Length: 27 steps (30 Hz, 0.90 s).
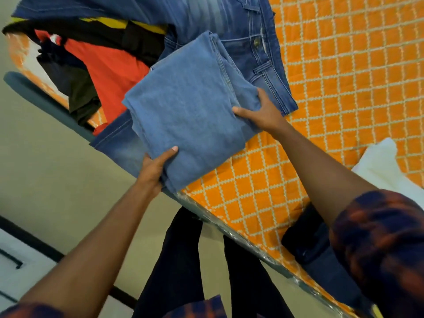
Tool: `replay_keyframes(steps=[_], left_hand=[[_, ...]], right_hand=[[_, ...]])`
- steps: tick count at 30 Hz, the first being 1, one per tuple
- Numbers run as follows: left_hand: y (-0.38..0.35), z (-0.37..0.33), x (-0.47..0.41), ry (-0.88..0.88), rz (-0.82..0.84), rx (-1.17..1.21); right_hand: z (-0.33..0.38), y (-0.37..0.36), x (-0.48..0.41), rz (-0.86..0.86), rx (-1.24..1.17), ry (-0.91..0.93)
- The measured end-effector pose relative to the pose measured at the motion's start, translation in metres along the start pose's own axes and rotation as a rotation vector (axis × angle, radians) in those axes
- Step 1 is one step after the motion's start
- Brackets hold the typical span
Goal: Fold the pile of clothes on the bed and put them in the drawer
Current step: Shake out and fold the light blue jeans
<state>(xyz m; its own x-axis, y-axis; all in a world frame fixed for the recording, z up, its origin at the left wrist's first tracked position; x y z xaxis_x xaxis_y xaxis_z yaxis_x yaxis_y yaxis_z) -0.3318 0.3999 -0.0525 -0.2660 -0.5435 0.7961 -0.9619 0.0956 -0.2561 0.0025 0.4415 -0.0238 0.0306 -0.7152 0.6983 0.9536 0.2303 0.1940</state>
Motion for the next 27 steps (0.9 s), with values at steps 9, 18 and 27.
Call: replay_keyframes(steps=[9,18,27], left_hand=[[-0.021,0.000,0.047,0.234,0.251,-0.049],[-0.072,0.005,0.092,0.210,0.326,-0.301],[-0.254,-0.055,0.072,0.134,0.503,-0.633]], right_hand=[[-0.047,-0.044,0.054,0.373,-0.346,-0.118],[-0.119,-0.048,0.139,0.201,-0.658,-0.042],[-0.150,0.081,0.222,-0.153,-0.732,0.137]])
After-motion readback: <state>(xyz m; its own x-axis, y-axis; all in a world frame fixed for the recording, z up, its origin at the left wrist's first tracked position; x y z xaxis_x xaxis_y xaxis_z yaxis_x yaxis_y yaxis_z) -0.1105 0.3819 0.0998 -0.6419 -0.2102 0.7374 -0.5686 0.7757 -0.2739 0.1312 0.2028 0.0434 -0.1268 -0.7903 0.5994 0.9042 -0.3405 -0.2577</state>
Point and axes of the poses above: each hand's wrist, its own x-axis away from the middle knuckle, its own y-axis out of the back of the hand, z = x × y, the point moved 7 cm from there along -x, towards the middle knuckle, and after that the axes turned 15 degrees about z, right-handed, at the moved point
